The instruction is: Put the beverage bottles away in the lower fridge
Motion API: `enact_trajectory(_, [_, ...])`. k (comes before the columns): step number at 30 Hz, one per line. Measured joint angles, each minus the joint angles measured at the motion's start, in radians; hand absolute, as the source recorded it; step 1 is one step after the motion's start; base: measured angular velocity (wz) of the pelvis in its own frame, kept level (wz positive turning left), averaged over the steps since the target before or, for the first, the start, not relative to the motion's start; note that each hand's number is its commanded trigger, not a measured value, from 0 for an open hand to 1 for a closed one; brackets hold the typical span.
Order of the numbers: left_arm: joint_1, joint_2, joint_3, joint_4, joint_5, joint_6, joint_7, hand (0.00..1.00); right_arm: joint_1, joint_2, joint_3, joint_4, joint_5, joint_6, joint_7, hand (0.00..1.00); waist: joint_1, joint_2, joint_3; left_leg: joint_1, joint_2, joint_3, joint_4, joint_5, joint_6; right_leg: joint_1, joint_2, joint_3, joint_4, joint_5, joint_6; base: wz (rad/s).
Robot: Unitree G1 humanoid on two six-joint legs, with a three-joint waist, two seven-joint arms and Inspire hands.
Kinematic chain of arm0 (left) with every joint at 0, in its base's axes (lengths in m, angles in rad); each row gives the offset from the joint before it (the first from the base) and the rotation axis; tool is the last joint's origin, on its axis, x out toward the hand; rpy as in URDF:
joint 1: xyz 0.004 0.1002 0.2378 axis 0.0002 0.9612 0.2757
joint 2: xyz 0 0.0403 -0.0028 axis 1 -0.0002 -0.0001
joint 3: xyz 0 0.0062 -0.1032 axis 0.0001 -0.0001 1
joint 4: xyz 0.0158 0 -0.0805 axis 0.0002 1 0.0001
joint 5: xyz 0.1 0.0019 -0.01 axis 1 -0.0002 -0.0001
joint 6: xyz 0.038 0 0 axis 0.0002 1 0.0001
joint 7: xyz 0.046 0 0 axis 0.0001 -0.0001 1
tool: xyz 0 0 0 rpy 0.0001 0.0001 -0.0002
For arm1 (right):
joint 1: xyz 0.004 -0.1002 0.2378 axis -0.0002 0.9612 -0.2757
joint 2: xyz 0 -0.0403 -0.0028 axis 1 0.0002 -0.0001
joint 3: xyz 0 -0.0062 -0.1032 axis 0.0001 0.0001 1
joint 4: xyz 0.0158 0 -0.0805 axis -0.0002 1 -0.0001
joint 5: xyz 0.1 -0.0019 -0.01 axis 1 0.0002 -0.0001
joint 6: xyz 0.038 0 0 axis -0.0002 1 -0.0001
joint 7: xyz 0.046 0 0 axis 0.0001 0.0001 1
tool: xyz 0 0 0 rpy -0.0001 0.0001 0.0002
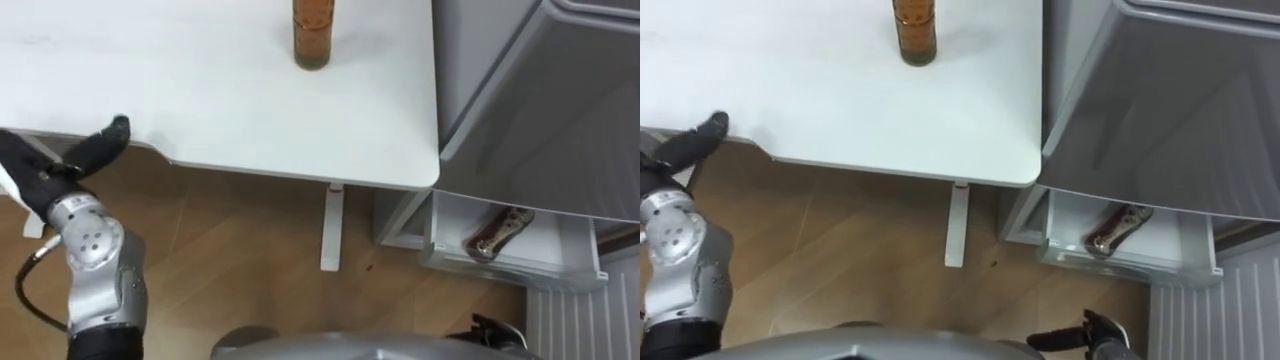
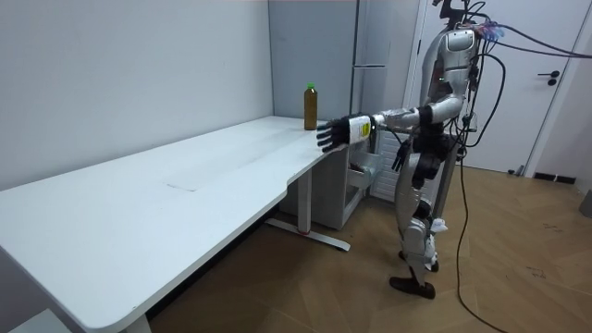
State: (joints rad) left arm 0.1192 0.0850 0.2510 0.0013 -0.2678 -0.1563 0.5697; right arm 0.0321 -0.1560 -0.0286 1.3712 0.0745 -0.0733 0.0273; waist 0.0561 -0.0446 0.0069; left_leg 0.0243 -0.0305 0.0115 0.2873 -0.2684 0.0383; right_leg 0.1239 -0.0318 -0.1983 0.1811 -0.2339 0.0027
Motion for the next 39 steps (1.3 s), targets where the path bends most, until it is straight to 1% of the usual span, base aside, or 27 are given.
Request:
enact_trajectory(2, [-0.001,0.004,-0.002,-0.129,0.007,-0.016,0.010,0.00,0.003,0.000,0.002,0.005,-0.001,-0.001,0.009,0.00,-0.007,0.000,-0.0007,0.004,-0.001,-0.001,-0.003,0.000,0.000,0.004,0.000,-0.002,-0.009,0.001,0.000,0.00])
enact_trajectory(3, [-0.001,0.007,-0.004,-0.154,0.011,-0.025,0.010,0.00,0.003,0.000,0.002,0.005,-0.001,-0.001,0.009,0.00,-0.009,0.001,-0.0006,0.004,-0.001,0.000,-0.004,0.001,0.000,0.004,0.000,-0.002,-0.011,0.002,0.000,0.03])
enact_trajectory(5, [-0.001,0.008,-0.007,-0.222,0.046,-0.043,0.008,0.00,0.002,0.000,0.002,0.006,-0.001,-0.001,0.015,0.00,-0.026,0.001,-0.0009,0.007,-0.002,-0.003,-0.012,0.005,0.000,0.008,0.000,-0.005,-0.013,0.004,0.001,0.00])
enact_trajectory(7, [-0.005,0.010,-0.017,-0.237,0.047,-0.045,0.007,0.00,0.003,0.000,0.002,0.006,-0.003,0.000,0.020,0.00,-0.035,0.000,0.0000,0.013,-0.003,-0.002,-0.021,0.009,0.000,0.006,0.000,-0.002,-0.014,0.005,0.000,-0.02])
enact_trajectory(10, [-0.007,0.010,-0.045,-0.237,0.047,-0.045,0.005,0.00,0.002,0.000,0.002,0.004,-0.011,0.001,0.023,0.00,-0.039,0.001,0.0000,0.014,-0.001,0.002,-0.023,0.009,-0.001,0.004,0.000,0.003,-0.014,0.005,0.000,-0.05])
enact_trajectory(12, [-0.007,0.010,-0.055,-0.237,0.048,-0.045,0.001,0.00,-0.001,0.000,0.001,0.003,-0.016,0.001,0.033,0.00,-0.050,0.001,0.0002,0.015,-0.001,0.002,-0.024,0.010,-0.001,0.003,0.000,0.003,-0.014,0.005,0.000,0.00])
enact_trajectory(15, [-0.010,0.010,-0.079,-0.238,0.048,-0.044,-0.015,0.00,-0.002,0.000,0.001,-0.001,-0.035,0.001,0.041,0.00,-0.055,0.002,0.0005,0.021,-0.001,0.003,-0.032,0.012,-0.001,0.004,0.000,0.008,-0.014,0.005,0.000,-0.03])
enact_trajectory(18, [-0.016,0.010,-0.097,-0.239,0.048,-0.044,-0.047,0.00,-0.008,0.000,-0.005,-0.002,-0.052,0.001,0.044,0.00,-0.063,0.002,0.0007,0.021,0.000,0.006,-0.034,0.013,-0.001,0.002,0.000,0.010,-0.014,0.005,0.000,-0.01])
enact_trajectory(20, [-0.019,0.010,-0.099,-0.239,0.048,-0.041,-0.074,0.00,-0.015,0.000,-0.016,-0.002,-0.080,0.001,0.060,0.00,-0.079,0.001,0.0014,0.021,0.000,0.006,-0.036,0.013,-0.001,0.001,0.001,0.014,-0.014,0.005,0.000,-0.02])
enact_trajectory(21, [-0.022,0.010,-0.099,-0.239,0.048,-0.040,-0.082,0.00,-0.015,0.000,-0.018,-0.002,-0.081,0.001,0.062,0.00,-0.081,0.001,0.0016,0.021,0.000,0.008,-0.036,0.013,-0.001,0.000,0.001,0.018,-0.014,0.005,0.000,-0.07])
enact_trajectory(24, [-0.042,0.010,-0.115,-0.238,0.046,-0.034,-0.112,0.00,-0.011,0.001,-0.034,-0.002,-0.080,0.001,0.073,0.00,-0.090,0.000,0.0031,0.024,0.000,0.012,-0.040,0.013,-0.001,-0.001,0.003,0.031,-0.015,0.007,-0.002,-0.06])
enact_trajectory(26, [-0.045,0.013,-0.132,-0.238,0.043,-0.033,-0.133,0.00,-0.009,0.003,-0.035,-0.008,-0.080,0.001,0.074,0.00,-0.108,0.002,0.0036,0.025,0.000,0.018,-0.048,0.014,-0.001,-0.004,0.002,0.035,-0.015,0.007,-0.002,-0.06])
enact_trajectory(27, [-0.047,0.013,-0.136,-0.236,0.041,-0.032,-0.141,0.00,-0.009,0.004,-0.035,-0.010,-0.080,0.001,0.074,0.00,-0.111,0.002,0.0036,0.026,0.000,0.021,-0.051,0.016,-0.001,-0.005,0.002,0.036,-0.016,0.007,-0.001,-0.11])
enact_trajectory(29, [-0.065,0.013,-0.139,-0.231,0.033,-0.002,-0.174,0.00,-0.010,0.004,-0.037,-0.016,-0.080,0.004,0.076,0.00,-0.115,0.004,0.0050,0.028,0.002,0.037,-0.058,0.018,-0.001,-0.007,0.003,0.051,-0.016,0.008,-0.002,-0.19])
enact_trajectory(31, [-0.082,0.015,-0.139,-0.216,0.034,0.012,-0.193,0.00,-0.010,0.004,-0.037,-0.022,-0.079,0.009,0.075,0.00,-0.116,0.008,0.0074,0.035,0.003,0.042,-0.065,0.019,-0.001,-0.008,0.004,0.059,-0.016,0.008,-0.001,-0.14])
enact_trajectory(32, [-0.090,0.015,-0.140,-0.209,0.034,0.025,-0.203,0.00,-0.011,0.004,-0.037,-0.023,-0.080,0.009,0.074,0.00,-0.129,0.009,0.0082,0.038,0.003,0.045,-0.068,0.019,-0.001,-0.011,0.004,0.061,-0.018,0.008,-0.001,-0.09])
enact_trajectory(33, [-0.095,0.015,-0.141,-0.204,0.034,0.029,-0.208,0.00,-0.012,0.004,-0.037,-0.025,-0.080,0.009,0.074,0.00,-0.132,0.009,0.0081,0.039,0.003,0.047,-0.069,0.019,-0.001,-0.011,0.004,0.062,-0.018,0.008,-0.001,-0.08])
enact_trajectory(34, [-0.113,0.015,-0.145,-0.192,0.034,0.040,-0.216,0.00,-0.011,0.004,-0.037,-0.028,-0.080,0.009,0.073,0.00,-0.133,0.010,0.0076,0.041,0.003,0.053,-0.072,0.019,-0.001,-0.012,0.005,0.068,-0.019,0.008,-0.001,-0.14])
enact_trajectory(37, [-0.153,0.019,-0.149,-0.141,0.035,0.049,-0.250,0.00,-0.010,0.002,-0.037,-0.040,-0.080,0.010,0.072,0.00,-0.131,0.014,0.0072,0.054,0.006,0.068,-0.087,0.021,-0.002,-0.011,0.008,0.092,-0.029,0.014,-0.001,-0.22])
enact_trajectory(39, [-0.174,0.021,-0.149,-0.112,0.037,0.059,-0.263,0.00,-0.009,0.003,-0.036,-0.048,-0.081,0.010,0.073,0.00,-0.133,0.015,0.0069,0.060,0.007,0.069,-0.092,0.022,-0.002,-0.012,0.011,0.107,-0.029,0.016,-0.002,-0.25])
